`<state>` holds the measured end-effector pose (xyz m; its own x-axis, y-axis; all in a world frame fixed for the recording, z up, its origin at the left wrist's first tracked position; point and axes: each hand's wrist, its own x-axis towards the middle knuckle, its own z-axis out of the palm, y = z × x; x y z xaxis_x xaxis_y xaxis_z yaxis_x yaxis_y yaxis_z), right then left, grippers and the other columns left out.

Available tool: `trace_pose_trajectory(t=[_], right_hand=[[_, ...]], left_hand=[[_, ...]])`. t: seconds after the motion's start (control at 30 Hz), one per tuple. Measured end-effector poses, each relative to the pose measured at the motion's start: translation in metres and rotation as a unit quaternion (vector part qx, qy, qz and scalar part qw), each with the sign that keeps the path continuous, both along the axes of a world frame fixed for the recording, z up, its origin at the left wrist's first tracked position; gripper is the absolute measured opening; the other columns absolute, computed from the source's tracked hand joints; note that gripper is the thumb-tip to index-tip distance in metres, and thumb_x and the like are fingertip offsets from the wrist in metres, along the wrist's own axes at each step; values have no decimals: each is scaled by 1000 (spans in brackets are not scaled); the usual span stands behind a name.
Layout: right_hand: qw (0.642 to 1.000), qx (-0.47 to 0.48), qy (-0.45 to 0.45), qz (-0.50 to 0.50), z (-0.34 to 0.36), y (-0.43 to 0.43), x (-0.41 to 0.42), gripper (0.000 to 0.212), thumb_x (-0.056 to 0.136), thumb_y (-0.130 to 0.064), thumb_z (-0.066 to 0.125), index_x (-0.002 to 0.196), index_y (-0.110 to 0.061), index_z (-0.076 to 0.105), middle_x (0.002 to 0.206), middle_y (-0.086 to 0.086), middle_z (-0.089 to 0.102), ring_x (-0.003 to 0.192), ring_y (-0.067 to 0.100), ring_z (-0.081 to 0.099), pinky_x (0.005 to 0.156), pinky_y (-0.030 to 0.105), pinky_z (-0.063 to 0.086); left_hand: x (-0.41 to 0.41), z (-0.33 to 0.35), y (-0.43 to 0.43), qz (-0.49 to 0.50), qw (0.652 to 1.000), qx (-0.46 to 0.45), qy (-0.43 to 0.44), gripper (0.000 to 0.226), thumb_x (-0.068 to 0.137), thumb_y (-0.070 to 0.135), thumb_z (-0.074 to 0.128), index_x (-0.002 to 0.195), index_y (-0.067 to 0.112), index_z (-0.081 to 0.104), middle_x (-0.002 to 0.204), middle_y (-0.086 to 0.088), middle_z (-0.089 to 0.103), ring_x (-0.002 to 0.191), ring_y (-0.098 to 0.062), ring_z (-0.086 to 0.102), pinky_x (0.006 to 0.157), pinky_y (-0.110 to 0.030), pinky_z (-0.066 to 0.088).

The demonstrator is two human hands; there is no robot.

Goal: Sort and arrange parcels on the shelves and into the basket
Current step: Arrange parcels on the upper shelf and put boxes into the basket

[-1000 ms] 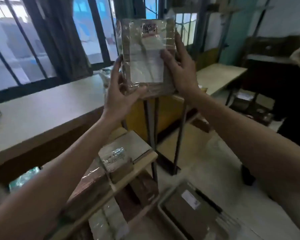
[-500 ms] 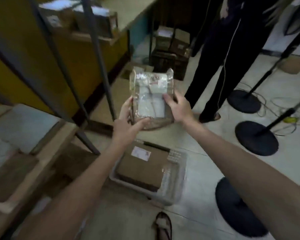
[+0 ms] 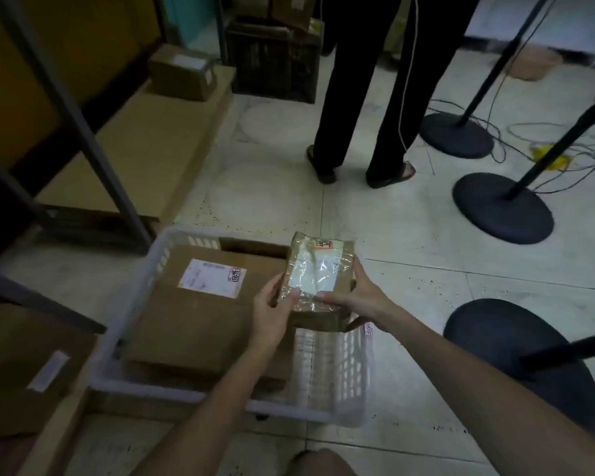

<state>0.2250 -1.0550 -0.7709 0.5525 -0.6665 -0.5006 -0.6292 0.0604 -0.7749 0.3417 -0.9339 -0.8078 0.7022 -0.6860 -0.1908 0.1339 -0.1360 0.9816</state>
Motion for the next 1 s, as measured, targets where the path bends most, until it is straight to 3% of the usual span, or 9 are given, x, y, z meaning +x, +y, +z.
trace_pose_trajectory(t=[0.07, 0.13, 0.27, 0.43, 0.5, 0.57, 0.67, 0.83, 1.0], right_hand=[[998, -50, -17, -36, -27, 5, -3, 96, 68, -46, 78, 144, -36, 19, 137, 3, 51, 115, 20, 53, 79, 28, 52], [995, -71, -14, -69, -48, 13, -4, 92, 73, -51, 71, 146, -34, 17, 139, 7, 48, 113, 25, 54, 67, 28, 55], [990, 33, -30, -132, -76, 33, -1, 77, 82, -50, 63, 145, -38, 20, 140, 10, 45, 110, 40, 56, 42, 32, 54], [961, 6, -98, -260, -94, 34, -5, 39, 89, -31, 60, 126, -23, 49, 117, 10, 60, 95, 28, 62, 69, 44, 59], [956, -20, -100, -275, -101, 37, -6, 33, 90, -31, 58, 122, -22, 51, 108, 6, 59, 94, 28, 62, 73, 45, 59], [945, -20, -113, -308, -108, 42, -2, 33, 91, -32, 57, 120, -17, 52, 99, 2, 59, 90, 24, 62, 76, 43, 58], [920, -22, -86, -383, -118, 47, 5, 39, 90, -38, 57, 111, -5, 58, 97, 7, 61, 96, 29, 62, 86, 49, 54], [916, -51, -53, -395, -118, 49, 10, 39, 93, -39, 52, 104, -3, 56, 106, 17, 63, 100, 35, 62, 87, 52, 52], [901, -14, -57, -431, -120, 60, 7, 40, 90, -35, 57, 116, -5, 57, 113, 16, 63, 105, 35, 60, 92, 51, 49]], left_hand=[[-5, -29, -8, 19, 1000, -3, 6, 41, 83, 8, 63, 121, 21, 55, 99, 13, 62, 83, 8, 61, 65, -11, 49], [-10, -48, -10, 36, 999, -4, 4, 45, 85, 14, 61, 129, 19, 50, 99, 17, 59, 79, 12, 61, 60, -7, 47], [-18, -71, -4, 42, 998, 22, -39, 47, 87, 27, 58, 132, 25, 45, 118, 4, 59, 91, 3, 56, 71, -16, 47], [-13, -85, 13, -120, 983, 85, -112, 64, 82, 46, 59, 137, 41, 28, 144, -1, 39, 129, -19, 38, 102, -47, 38], [-4, -96, 27, -183, 935, 164, -255, 78, 77, 56, 60, 140, 44, 16, 150, 3, 28, 139, -24, 22, 110, -56, 21], [4, -112, 38, -224, 855, 254, -393, 89, 73, 67, 55, 143, 41, 8, 156, 6, 12, 143, -21, 4, 109, -59, 2], [11, -129, 41, -260, 779, 317, -474, 95, 70, 73, 51, 145, 37, 4, 157, 4, -5, 143, -19, -7, 105, -65, -9], [11, -135, 41, -255, 778, 313, -481, 96, 69, 73, 53, 144, 39, 3, 157, 6, -6, 143, -18, -8, 103, -66, -11], [2, -129, 38, -247, 780, 326, -474, 90, 71, 62, 58, 142, 41, 6, 156, 1, -7, 142, -24, -11, 98, -73, -11]])
